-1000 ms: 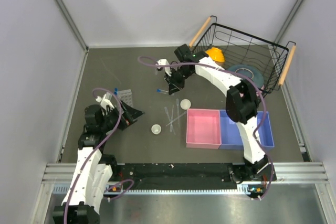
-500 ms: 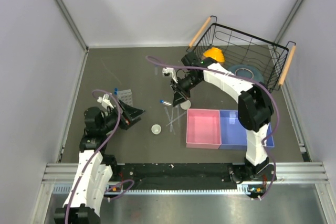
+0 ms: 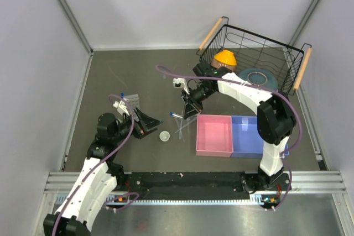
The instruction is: Organize the chemistry lab equipment
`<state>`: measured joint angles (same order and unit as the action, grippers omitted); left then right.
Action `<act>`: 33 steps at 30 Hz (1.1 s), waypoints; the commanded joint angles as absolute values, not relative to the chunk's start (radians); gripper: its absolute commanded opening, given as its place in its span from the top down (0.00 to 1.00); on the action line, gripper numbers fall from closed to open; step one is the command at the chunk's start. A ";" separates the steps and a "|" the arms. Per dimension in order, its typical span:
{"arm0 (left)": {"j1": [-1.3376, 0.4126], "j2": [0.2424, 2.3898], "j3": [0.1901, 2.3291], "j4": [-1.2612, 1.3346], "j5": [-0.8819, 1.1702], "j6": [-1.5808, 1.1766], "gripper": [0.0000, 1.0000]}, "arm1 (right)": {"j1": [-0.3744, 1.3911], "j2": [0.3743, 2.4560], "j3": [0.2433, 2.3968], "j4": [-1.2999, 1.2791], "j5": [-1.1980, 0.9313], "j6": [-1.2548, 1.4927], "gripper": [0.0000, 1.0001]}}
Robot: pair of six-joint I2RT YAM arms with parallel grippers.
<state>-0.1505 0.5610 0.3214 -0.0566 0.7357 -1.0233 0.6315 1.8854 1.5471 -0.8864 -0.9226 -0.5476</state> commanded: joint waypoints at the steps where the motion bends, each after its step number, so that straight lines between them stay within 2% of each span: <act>1: -0.244 0.581 0.328 0.034 0.626 -1.037 0.01 | 0.652 1.818 1.529 -0.848 -0.954 -0.551 0.93; 7: -0.296 0.623 0.311 0.090 0.588 -1.057 0.01 | 0.675 1.813 1.506 -0.841 -0.942 -0.555 0.92; 33: -0.304 0.598 0.287 0.061 0.532 -1.063 0.01 | 0.710 1.832 1.505 -0.841 -0.919 -0.563 0.92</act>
<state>-0.3012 0.6136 0.2913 0.0368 0.5507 -1.0645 0.6941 1.8656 1.5032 -0.8600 -0.9051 -0.5468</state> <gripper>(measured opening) 0.987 0.139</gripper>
